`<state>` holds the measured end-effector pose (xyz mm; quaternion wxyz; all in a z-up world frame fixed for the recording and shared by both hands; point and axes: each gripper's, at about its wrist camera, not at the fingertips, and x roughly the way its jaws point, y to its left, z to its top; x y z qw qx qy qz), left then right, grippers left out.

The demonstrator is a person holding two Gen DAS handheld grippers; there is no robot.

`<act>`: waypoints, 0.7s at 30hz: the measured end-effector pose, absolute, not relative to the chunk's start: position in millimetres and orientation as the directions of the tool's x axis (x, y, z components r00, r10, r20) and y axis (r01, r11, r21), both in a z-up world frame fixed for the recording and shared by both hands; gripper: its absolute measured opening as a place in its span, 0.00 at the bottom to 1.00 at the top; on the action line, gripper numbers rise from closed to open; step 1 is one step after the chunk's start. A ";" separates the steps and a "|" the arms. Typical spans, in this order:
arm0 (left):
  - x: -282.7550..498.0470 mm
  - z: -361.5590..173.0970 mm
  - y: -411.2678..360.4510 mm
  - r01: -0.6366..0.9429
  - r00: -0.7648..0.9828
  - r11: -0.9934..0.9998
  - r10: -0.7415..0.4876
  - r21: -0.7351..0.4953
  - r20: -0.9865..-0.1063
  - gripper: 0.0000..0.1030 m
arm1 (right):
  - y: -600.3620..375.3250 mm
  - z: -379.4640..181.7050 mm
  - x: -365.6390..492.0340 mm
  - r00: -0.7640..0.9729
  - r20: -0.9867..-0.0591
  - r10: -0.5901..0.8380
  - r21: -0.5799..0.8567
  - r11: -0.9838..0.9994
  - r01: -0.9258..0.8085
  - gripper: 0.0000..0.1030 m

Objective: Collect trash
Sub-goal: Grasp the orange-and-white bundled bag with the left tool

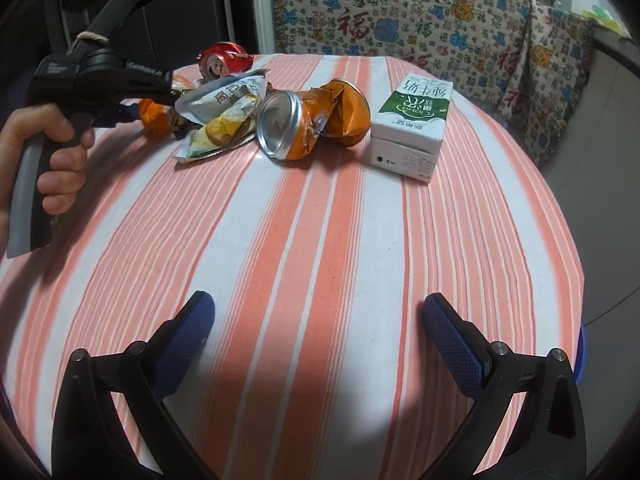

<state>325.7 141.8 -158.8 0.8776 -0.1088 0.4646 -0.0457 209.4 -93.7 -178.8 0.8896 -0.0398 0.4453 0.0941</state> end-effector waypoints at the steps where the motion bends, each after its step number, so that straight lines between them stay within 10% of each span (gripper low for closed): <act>1: 318.0 -155.2 142.1 -0.009 0.562 0.974 -0.184 -0.228 -0.807 0.40 | -94.2 -178.9 209.7 0.586 -0.800 0.132 0.013 0.979 -0.203 1.00; 8: 225.1 -141.6 135.9 0.107 0.542 0.971 -0.235 -0.212 -0.807 0.43 | -93.9 -178.8 209.3 0.586 -0.800 0.131 0.011 0.979 -0.203 1.00; 11: 203.9 -150.6 130.6 0.094 0.547 0.969 -0.242 -0.228 -0.801 0.66 | -94.3 -178.9 209.6 0.586 -0.800 0.131 0.012 0.979 -0.203 1.00; 21: 203.6 -173.3 97.9 0.047 0.605 0.999 -0.008 0.025 -0.796 0.81 | -94.3 -178.9 208.9 0.586 -0.798 0.137 0.019 0.979 -0.202 1.00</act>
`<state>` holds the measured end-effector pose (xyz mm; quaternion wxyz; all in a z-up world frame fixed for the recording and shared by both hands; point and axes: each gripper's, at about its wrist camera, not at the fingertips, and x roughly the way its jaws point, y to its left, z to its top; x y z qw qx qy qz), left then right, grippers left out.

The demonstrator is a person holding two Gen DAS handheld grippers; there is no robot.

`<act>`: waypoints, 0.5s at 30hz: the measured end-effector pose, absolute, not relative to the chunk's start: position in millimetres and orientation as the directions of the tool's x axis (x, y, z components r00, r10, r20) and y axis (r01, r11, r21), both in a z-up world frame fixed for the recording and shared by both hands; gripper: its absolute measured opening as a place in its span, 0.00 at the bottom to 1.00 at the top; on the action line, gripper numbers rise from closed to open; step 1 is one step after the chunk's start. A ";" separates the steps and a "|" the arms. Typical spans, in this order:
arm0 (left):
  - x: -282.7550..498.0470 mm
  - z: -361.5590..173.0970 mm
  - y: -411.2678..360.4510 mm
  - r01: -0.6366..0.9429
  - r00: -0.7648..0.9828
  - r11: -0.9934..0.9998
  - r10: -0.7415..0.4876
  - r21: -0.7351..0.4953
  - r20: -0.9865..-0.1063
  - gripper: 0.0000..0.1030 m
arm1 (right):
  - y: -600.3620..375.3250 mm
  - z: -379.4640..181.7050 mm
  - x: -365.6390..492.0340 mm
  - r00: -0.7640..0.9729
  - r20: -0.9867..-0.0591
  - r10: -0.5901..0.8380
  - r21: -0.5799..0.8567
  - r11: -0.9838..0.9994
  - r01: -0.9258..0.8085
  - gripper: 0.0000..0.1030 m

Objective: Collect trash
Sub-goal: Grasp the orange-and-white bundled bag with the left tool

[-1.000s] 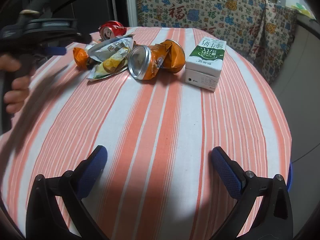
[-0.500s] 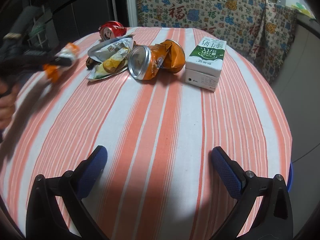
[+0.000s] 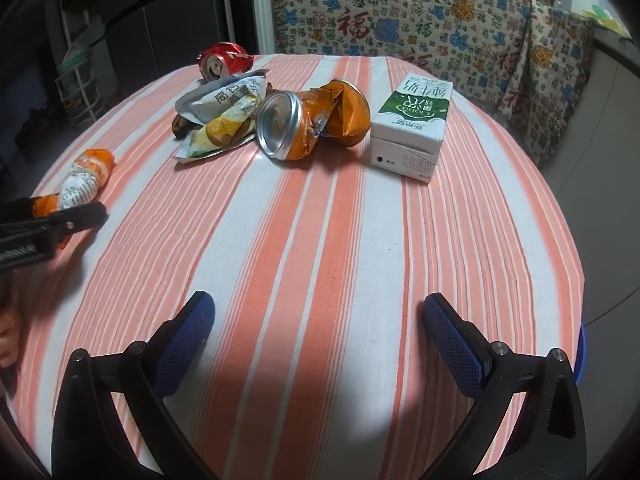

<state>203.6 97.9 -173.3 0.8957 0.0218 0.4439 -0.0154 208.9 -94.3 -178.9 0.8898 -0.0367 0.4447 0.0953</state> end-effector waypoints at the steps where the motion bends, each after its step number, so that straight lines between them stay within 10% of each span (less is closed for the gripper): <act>1: 204.4 -174.1 99.0 0.039 0.602 0.999 -0.008 0.020 -0.798 0.85 | -94.0 -178.8 208.7 0.586 -0.799 0.136 0.018 0.979 -0.202 1.00; 15: 205.8 -176.6 104.0 0.028 0.600 1.000 -0.016 0.001 -0.800 0.87 | -150.4 -117.0 237.7 0.725 -0.674 0.140 0.165 0.986 -0.037 0.99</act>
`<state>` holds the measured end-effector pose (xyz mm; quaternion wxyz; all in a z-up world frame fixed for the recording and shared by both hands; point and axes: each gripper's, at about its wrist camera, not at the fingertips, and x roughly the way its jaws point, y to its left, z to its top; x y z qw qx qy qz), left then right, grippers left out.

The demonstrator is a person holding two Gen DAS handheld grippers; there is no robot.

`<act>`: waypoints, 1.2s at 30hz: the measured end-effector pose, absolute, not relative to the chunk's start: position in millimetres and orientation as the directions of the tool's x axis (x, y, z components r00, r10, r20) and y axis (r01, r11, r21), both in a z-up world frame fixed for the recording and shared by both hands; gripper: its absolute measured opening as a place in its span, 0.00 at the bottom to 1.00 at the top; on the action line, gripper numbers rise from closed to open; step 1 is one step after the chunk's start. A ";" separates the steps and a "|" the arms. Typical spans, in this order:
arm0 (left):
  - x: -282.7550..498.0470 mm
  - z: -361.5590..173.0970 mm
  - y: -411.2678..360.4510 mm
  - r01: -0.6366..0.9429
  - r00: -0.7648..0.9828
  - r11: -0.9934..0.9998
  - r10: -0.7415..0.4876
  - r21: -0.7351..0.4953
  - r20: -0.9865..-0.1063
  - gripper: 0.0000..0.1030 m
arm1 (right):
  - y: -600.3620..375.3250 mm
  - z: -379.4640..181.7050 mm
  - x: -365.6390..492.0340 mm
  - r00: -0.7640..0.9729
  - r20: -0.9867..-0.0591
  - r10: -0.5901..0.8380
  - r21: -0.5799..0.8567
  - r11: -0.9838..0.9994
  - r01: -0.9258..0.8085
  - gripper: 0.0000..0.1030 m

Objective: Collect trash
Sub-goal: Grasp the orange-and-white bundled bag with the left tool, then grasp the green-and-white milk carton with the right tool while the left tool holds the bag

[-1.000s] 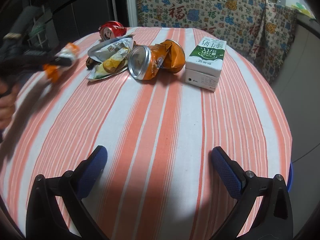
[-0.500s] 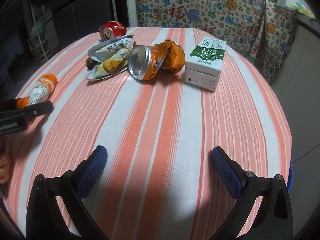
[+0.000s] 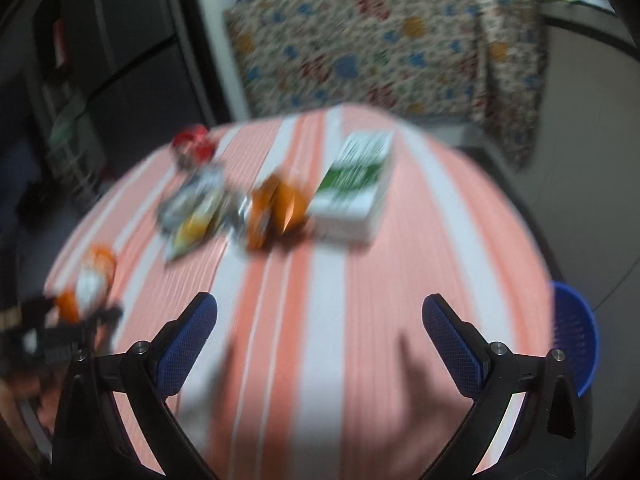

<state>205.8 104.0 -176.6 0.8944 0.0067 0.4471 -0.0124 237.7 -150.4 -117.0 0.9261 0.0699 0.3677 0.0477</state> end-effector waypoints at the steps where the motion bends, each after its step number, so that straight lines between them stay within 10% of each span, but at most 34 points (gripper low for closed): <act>1: 205.3 -176.7 104.3 0.028 0.600 1.000 -0.016 0.000 -0.800 0.87 | -155.1 -108.0 256.6 0.711 -0.689 0.140 0.179 0.984 -0.021 0.99; 12: 204.3 -176.7 105.0 0.027 0.601 1.000 -0.017 -0.001 -0.799 0.88 | -154.8 -140.0 390.5 0.407 -0.906 0.114 0.158 0.985 0.075 0.80; 14: 204.3 -176.7 105.0 0.027 0.601 1.000 -0.017 -0.001 -0.799 0.88 | -156.5 -144.4 392.5 0.395 -0.913 0.106 0.145 0.987 0.071 0.51; 17: 204.5 -176.7 105.2 0.027 0.601 1.000 -0.017 -0.001 -0.799 0.88 | -168.9 -137.1 381.1 0.438 -0.896 0.073 0.126 0.987 0.095 0.49; 29: 204.2 -176.8 105.1 0.026 0.602 1.000 -0.017 -0.001 -0.798 0.88 | -134.5 -148.0 223.6 0.531 -0.814 0.235 0.249 0.967 -0.045 0.49; 32: 204.0 -176.9 105.0 0.026 0.602 1.000 -0.017 -0.001 -0.798 0.88 | -115.0 -165.7 208.7 0.544 -0.815 0.202 0.202 0.977 -0.061 0.77; 36: 204.1 -176.9 105.6 0.026 0.602 1.000 -0.018 -0.003 -0.798 0.88 | -97.7 -171.4 196.9 0.603 -0.787 0.131 0.099 0.991 -0.086 0.82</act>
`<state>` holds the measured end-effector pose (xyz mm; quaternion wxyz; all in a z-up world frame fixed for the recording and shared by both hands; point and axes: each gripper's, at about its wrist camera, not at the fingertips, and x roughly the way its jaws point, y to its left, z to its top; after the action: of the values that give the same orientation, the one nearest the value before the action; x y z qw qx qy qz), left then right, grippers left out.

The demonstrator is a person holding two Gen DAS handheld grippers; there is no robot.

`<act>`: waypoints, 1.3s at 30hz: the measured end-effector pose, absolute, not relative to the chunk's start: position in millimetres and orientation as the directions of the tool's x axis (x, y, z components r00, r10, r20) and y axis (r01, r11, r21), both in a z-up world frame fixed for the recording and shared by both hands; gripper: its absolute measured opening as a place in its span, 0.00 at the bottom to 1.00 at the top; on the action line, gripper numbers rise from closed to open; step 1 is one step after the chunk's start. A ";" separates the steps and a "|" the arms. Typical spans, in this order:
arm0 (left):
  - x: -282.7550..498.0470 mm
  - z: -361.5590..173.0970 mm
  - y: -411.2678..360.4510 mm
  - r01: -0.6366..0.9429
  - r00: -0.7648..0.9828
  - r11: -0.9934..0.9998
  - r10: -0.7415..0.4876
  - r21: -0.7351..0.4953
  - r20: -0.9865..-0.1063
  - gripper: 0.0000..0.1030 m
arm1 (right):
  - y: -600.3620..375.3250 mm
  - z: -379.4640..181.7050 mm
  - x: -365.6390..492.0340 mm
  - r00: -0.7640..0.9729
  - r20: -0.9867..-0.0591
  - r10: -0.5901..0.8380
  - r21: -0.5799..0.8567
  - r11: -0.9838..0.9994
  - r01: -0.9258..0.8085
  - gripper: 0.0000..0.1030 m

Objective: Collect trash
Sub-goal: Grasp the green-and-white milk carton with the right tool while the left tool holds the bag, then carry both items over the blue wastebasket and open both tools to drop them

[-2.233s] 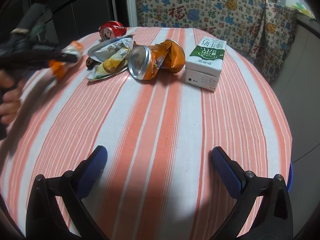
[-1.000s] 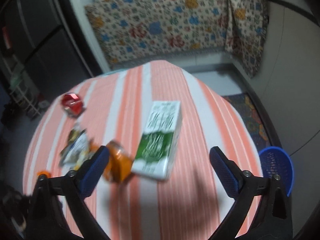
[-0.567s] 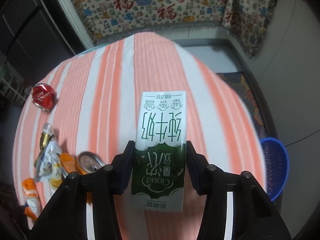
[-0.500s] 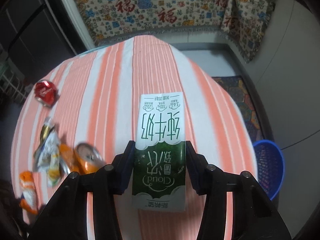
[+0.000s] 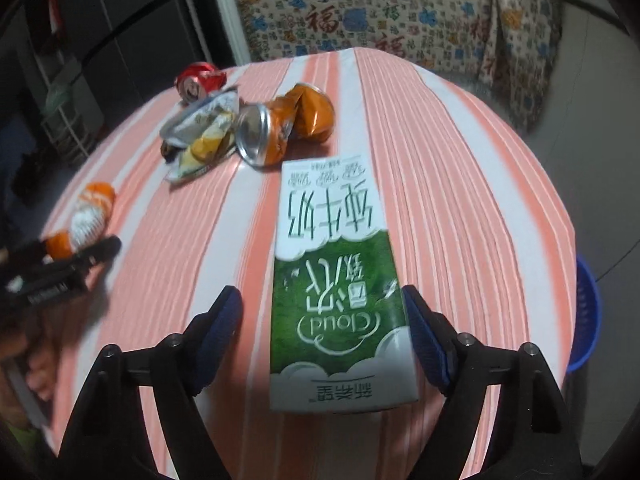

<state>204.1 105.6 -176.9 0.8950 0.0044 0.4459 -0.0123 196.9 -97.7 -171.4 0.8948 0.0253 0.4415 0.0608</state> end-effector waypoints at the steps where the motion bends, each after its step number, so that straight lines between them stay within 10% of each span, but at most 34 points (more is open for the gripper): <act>1: 203.9 -177.0 105.2 0.026 0.602 1.000 -0.019 -0.004 -0.798 0.88 | -96.8 -171.9 195.5 0.610 -0.782 0.131 0.098 0.991 -0.087 0.84; 14: 161.3 -148.8 141.4 0.222 0.569 0.943 -0.333 -0.249 -0.752 0.87 | -122.3 -122.7 206.6 0.435 -0.871 0.228 0.131 0.961 -0.243 0.96; 30: 212.1 -159.5 138.4 0.164 0.475 0.977 -0.201 -0.138 -0.857 0.85 | -96.4 -136.1 260.7 0.225 -0.965 0.135 0.067 0.955 -0.289 0.89; 33: 211.2 -160.7 136.0 0.176 0.477 0.975 -0.204 -0.134 -0.855 0.59 | -96.0 -140.3 257.7 0.218 -0.969 0.113 0.045 0.954 -0.297 0.76; 34: 210.4 -161.9 134.8 0.180 0.469 0.975 -0.204 -0.133 -0.859 0.42 | -96.7 -140.5 256.8 0.223 -0.968 0.115 0.045 0.955 -0.294 0.53; 39: 196.1 -151.5 133.0 0.174 0.513 0.971 -0.229 -0.161 -0.828 0.41 | -108.9 -117.1 244.5 0.313 -0.933 0.179 0.087 0.954 -0.287 0.48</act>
<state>196.1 133.0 -151.5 0.8692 -0.0285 0.4798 -0.1160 244.5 -108.9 -117.1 0.8089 -0.0475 0.5680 0.1441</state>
